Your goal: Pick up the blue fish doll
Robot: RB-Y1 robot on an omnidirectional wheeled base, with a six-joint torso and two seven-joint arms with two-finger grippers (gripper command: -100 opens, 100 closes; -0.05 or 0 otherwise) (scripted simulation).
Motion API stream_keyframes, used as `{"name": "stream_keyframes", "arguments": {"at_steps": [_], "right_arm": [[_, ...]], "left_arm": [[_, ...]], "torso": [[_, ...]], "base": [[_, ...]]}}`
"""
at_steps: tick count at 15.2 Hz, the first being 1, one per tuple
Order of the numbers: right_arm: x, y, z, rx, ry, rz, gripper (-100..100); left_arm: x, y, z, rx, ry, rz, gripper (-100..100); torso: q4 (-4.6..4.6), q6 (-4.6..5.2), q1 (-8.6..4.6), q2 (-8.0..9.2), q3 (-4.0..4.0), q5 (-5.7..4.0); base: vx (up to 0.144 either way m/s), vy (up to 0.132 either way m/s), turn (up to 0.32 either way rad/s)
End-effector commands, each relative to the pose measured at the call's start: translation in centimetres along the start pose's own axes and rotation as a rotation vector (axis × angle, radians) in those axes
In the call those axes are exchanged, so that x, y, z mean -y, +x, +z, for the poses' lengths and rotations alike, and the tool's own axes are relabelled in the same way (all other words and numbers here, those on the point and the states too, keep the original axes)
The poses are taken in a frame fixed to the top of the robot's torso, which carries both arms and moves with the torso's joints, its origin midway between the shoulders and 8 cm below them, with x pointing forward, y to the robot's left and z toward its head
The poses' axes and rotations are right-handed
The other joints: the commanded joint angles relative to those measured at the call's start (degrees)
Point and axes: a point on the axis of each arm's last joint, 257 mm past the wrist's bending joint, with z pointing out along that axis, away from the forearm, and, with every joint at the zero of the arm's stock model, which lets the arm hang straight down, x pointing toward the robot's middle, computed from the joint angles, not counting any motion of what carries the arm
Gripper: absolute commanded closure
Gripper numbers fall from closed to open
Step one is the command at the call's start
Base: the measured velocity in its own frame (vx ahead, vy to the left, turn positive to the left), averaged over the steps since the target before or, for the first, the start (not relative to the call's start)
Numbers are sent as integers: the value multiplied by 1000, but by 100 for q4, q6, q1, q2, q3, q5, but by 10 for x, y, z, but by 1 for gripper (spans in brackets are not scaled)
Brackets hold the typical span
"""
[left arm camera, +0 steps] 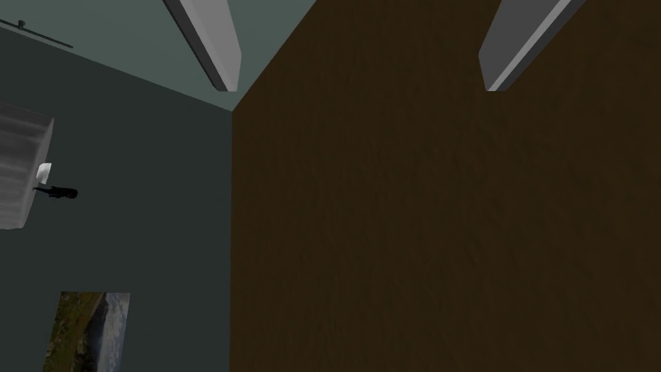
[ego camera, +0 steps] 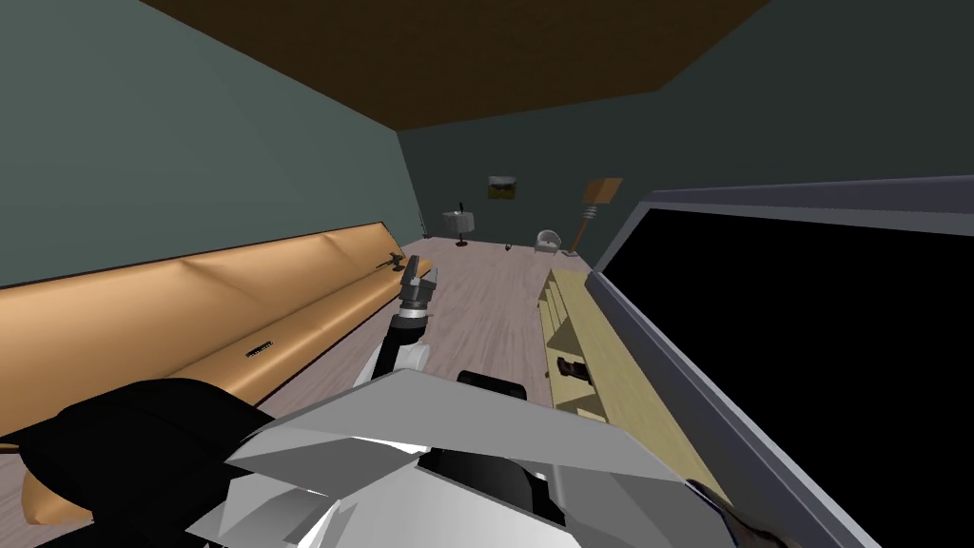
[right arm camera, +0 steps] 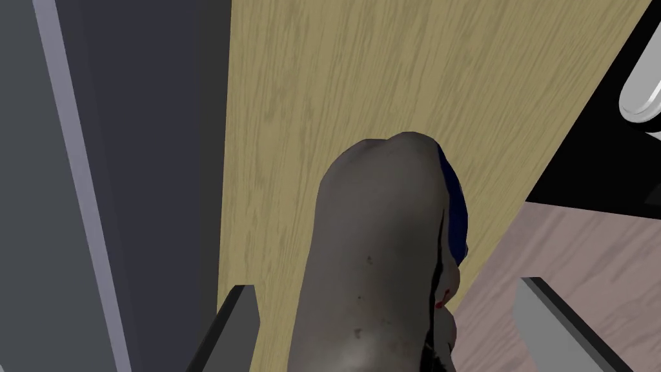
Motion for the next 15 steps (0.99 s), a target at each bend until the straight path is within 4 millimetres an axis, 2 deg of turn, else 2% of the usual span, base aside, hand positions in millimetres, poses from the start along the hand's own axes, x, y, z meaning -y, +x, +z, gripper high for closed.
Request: {"name": "stream_keyframes", "arguments": {"at_steps": [1,5,6,7,11,12,15], "right_arm": [[-6,7,7,3,2,10,-100],[-20,18,22,10,2,30,-100],[-16,15,17,9,2,25,-100],[-17,15,18,8,2,25,100],[-19,16,18,9,-1,27,100],[-9,9,9,4,2,14,100],[-1,0,0,-1,0,-1,100]], "left_arm": [[0,0,0,0,0,0,0],[0,0,0,0,0,0,0],[0,0,0,0,0,0,0],[0,0,0,0,0,0,0],[0,0,0,0,0,0,0],[0,0,0,0,0,0,0],[0,0,0,0,0,0,0]], "torso": [[0,0,0,0,0,0],[8,2,-25,33,20,-6],[9,2,-27,35,21,-7],[9,2,-23,34,21,-6],[10,-3,-20,31,20,-6],[10,-2,-20,30,19,-6],[8,1,7,27,17,11]], "base": [[2,-25,88],[-12,-47,81],[-7,-31,33],[-2,-12,2],[0,0,0],[2,21,-98],[8,52,-110]]}}
